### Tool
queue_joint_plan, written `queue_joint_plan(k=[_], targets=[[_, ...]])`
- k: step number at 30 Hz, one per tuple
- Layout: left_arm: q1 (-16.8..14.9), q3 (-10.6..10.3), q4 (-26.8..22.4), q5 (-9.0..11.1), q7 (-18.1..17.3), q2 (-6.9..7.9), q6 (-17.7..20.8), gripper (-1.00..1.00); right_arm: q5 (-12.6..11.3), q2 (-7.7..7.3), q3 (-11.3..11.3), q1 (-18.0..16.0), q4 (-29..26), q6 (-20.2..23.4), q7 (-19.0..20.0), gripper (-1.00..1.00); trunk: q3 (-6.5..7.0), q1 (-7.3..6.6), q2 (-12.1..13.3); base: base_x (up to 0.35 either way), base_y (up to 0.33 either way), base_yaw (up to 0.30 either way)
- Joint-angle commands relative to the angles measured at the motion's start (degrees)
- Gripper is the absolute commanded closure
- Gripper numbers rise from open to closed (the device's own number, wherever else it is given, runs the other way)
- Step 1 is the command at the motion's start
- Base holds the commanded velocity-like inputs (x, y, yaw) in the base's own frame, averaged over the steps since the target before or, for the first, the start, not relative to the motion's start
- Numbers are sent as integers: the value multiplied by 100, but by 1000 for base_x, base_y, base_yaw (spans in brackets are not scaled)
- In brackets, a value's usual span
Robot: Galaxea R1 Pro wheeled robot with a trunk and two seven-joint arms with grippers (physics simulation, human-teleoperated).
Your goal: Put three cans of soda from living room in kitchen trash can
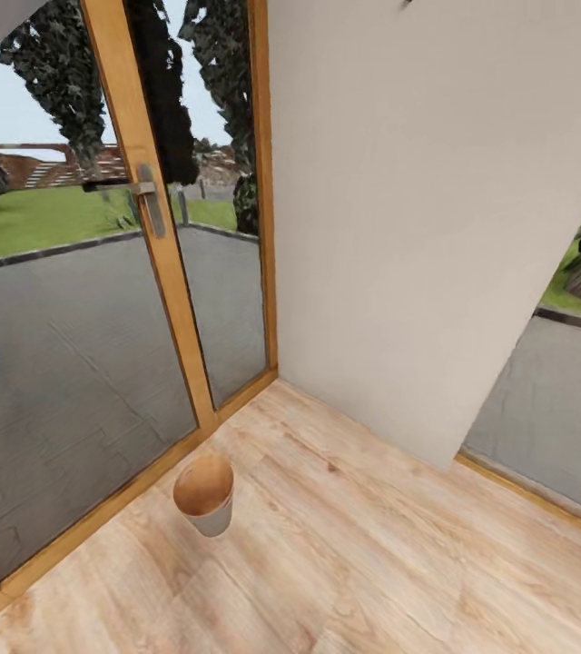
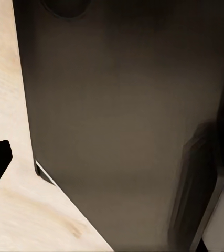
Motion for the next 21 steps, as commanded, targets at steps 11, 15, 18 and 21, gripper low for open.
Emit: queue_joint_plan(k=[11, 15, 18, 21], targets=[[0, 0, 3, 1, 0, 24, -14, -100, 6, 0, 0, 0, 1, 0, 9, -100, -61, 0, 0, 319, -167, 206], [0, 6, 4, 1, -37, 29, -17, -100, 5, 0, 0, 0, 0, 0, 10, -100, -84, 0, 0, 327, -33, 206], [0, 4, 0, 1, -49, 27, -17, -100, 3, 0, 0, 0, 1, 0, 16, -100, -101, 0, 0, 332, 57, 202], [0, 8, 1, 14, -53, 31, -17, -100, 1, 0, 0, 0, 2, 0, 24, -100, -118, 0, 0, 332, 119, 195]])
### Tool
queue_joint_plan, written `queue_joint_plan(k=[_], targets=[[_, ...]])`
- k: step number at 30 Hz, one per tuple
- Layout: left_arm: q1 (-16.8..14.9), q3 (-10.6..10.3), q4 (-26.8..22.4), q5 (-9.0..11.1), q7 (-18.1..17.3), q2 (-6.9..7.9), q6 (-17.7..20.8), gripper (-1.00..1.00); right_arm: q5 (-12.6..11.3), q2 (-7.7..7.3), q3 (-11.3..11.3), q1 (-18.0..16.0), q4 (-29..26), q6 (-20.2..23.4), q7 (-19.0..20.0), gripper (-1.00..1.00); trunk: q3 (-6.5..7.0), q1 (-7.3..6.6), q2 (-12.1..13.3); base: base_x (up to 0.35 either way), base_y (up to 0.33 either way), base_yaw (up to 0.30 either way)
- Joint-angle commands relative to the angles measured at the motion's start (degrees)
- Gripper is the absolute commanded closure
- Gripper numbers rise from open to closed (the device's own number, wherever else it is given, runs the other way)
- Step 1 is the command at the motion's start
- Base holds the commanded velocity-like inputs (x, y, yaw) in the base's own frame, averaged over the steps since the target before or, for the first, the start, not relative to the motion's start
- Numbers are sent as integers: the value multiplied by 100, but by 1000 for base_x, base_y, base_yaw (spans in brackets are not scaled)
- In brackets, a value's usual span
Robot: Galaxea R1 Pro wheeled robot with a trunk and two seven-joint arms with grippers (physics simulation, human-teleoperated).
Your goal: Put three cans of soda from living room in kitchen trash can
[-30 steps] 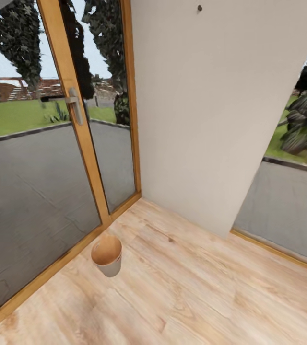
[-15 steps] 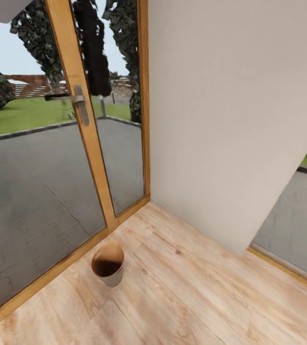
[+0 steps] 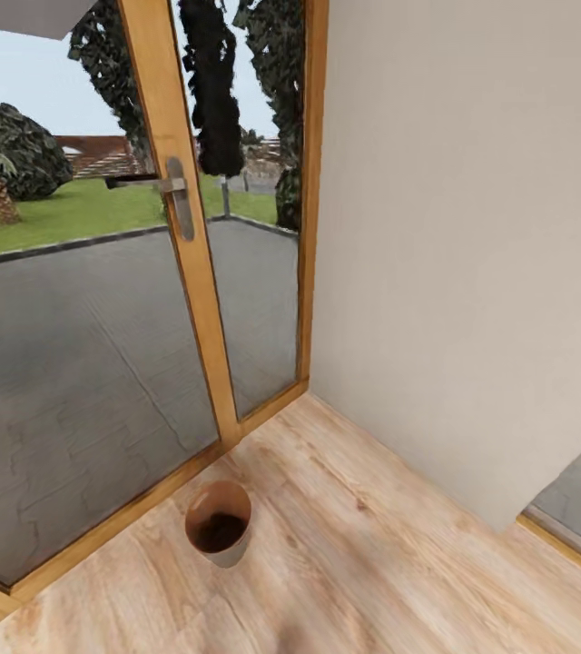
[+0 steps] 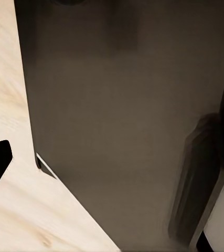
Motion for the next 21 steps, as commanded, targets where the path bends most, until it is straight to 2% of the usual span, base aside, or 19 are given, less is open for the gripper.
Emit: queue_joint_plan(k=[1, 14, 21], targets=[[0, -1, -2, 2, 0, 0, 1, -100, 0, 0, 0, 0, 0, 0, 1, -100, -6, 0, 0, 330, 139, 193], [0, 1, -4, 5, -1, -18, 8, -100, 4, 0, 1, 0, 0, 1, 12, -100, -81, 0, 0, 329, 143, 192], [0, 1, 0, 5, -2, -33, 0, -100, 8, 0, 2, 0, 0, 5, 12, -100, -121, 0, 0, 333, 54, 192]])
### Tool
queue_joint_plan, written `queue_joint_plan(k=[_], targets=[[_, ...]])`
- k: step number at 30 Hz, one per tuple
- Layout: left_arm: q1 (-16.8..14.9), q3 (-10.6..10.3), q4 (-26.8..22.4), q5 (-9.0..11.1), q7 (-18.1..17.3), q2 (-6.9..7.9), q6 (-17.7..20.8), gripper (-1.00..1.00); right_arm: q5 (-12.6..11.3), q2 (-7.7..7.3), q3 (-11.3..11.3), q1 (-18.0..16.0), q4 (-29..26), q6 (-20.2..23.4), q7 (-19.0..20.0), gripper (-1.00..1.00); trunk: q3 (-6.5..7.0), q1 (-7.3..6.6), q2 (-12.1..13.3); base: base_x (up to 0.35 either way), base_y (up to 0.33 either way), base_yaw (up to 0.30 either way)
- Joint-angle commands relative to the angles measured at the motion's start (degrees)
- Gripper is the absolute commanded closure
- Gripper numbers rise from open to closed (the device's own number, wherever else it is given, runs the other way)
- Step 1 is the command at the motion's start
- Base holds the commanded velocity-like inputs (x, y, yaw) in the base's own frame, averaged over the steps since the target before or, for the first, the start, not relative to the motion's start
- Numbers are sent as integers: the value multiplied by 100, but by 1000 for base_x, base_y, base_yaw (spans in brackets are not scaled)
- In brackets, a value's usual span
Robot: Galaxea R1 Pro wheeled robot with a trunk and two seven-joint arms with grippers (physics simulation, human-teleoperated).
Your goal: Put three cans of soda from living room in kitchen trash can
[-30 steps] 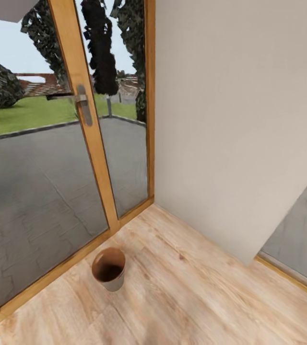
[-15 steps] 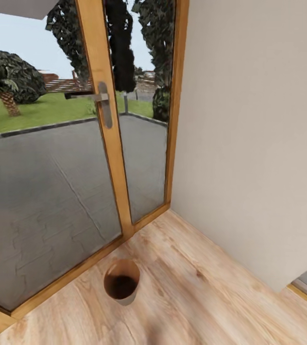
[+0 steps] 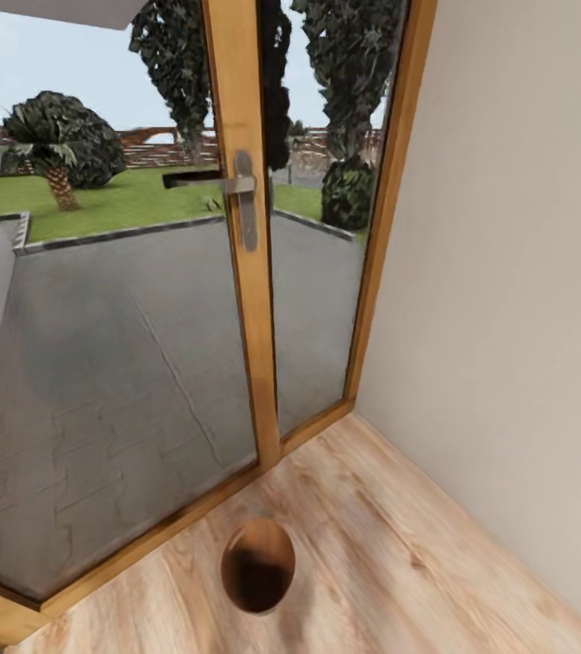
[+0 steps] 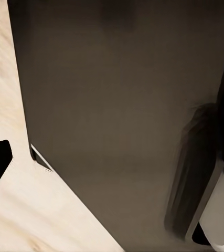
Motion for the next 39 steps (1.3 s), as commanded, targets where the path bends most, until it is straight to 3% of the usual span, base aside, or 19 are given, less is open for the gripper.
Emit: queue_joint_plan(k=[1, 29, 39], targets=[[0, 0, 1, 0, -3, 1, 0, -100, -2, 0, 0, 0, 0, 1, 0, -100, -6, 0, 0, 337, 6, 191], [0, 0, 4, 0, -6, 2, -5, -100, -9, -3, -1, 0, 0, 4, 0, -100, -167, 0, 0, 336, 0, 181], [0, -8, 4, 0, -7, 11, -27, -100, -9, -9, -1, 0, 0, 10, 6, -100, -183, 0, 0, 59, 0, 47]])
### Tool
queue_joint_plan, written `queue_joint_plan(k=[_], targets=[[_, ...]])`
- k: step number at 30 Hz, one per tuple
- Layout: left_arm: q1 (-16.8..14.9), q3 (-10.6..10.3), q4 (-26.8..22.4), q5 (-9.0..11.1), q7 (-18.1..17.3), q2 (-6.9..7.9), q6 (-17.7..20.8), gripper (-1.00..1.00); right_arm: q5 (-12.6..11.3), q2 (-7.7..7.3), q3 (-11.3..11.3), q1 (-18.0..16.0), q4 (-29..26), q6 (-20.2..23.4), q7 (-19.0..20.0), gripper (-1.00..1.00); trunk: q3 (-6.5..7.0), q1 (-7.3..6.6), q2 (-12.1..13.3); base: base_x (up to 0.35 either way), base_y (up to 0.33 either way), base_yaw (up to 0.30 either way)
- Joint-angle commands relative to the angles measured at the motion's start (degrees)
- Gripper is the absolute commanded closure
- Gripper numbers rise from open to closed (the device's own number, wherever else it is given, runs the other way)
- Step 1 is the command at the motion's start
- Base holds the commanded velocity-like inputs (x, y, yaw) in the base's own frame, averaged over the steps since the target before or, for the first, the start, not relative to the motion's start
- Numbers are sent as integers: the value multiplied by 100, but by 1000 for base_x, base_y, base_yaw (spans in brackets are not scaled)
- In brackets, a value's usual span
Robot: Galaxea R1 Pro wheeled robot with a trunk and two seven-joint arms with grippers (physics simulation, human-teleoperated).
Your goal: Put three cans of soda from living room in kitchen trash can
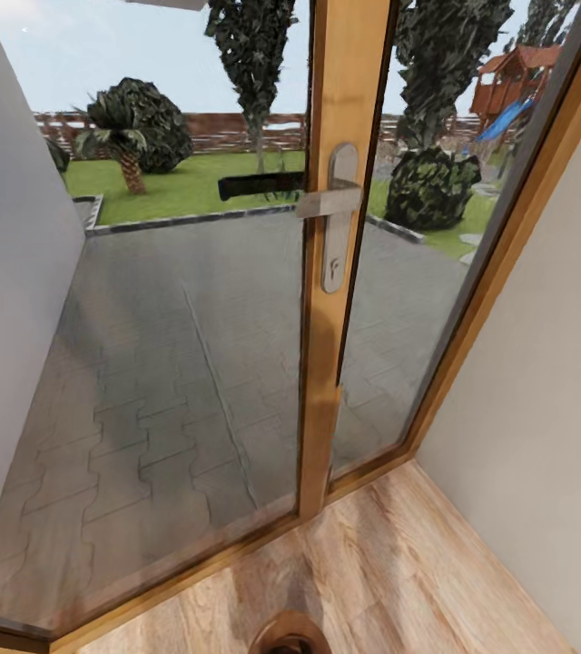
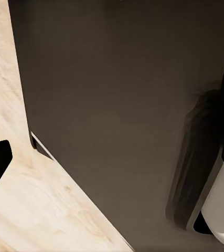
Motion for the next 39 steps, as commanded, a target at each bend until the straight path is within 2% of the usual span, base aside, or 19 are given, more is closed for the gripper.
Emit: queue_joint_plan(k=[1, 35, 39], targets=[[0, 0, 0, 0, 0, 0, 0, -100, 0, 0, 0, 0, 0, 1, 1, -100, 0, 0, 0, 1, 0, 1], [0, -27, 63, 8, 9, 26, 9, -100, -30, -8, 0, 0, -8, -27, 3, -100, 0, 0, 0, 0, 0, 0], [115, -129, 193, -46, -59, 116, 45, -100, 19, -22, 71, 132, 123, -102, 21, -100, 0, 0, 0, 0, 0, 0]])
